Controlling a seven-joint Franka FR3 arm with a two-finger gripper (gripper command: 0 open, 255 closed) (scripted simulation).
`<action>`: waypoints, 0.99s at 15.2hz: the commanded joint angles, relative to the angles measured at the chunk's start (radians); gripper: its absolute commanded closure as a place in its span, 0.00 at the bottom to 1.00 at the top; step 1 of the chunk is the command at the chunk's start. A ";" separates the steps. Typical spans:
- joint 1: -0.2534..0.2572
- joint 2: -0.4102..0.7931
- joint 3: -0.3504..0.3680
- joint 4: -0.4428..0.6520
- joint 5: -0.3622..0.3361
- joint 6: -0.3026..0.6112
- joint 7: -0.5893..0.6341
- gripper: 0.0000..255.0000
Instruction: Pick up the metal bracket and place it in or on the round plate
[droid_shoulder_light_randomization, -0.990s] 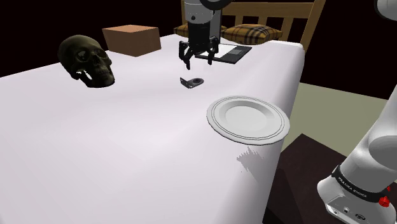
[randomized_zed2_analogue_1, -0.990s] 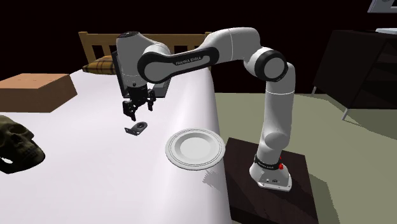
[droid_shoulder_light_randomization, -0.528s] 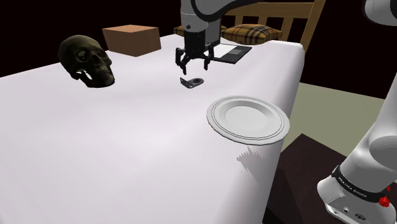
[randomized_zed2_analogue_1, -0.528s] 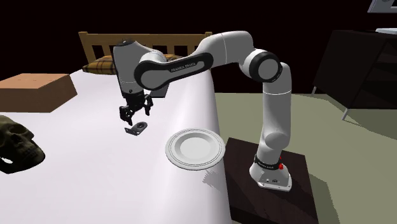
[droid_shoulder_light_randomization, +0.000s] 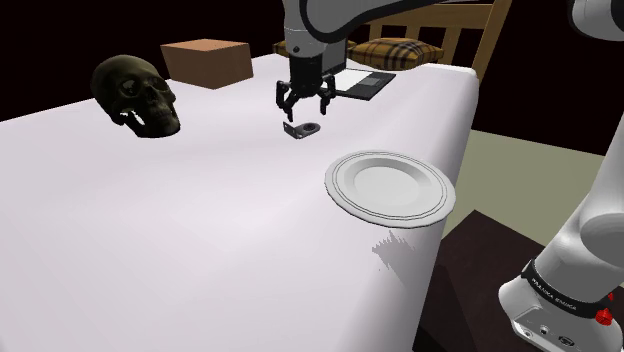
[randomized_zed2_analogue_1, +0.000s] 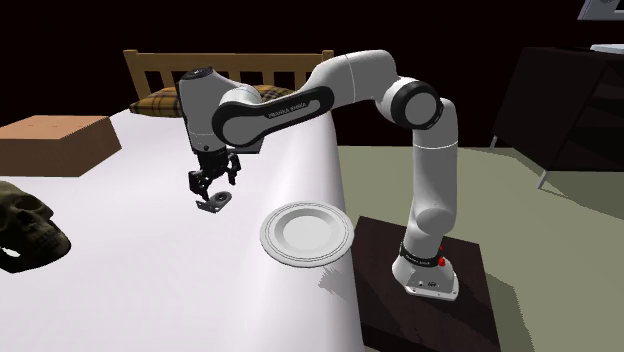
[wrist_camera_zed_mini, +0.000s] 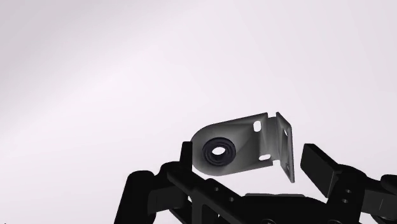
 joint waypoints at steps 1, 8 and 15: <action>0.000 0.000 0.000 0.000 0.000 0.000 0.000 0.00; 0.000 0.000 0.000 0.000 0.000 0.000 0.000 1.00; 0.104 0.246 0.021 0.375 -0.123 -0.260 -0.153 0.00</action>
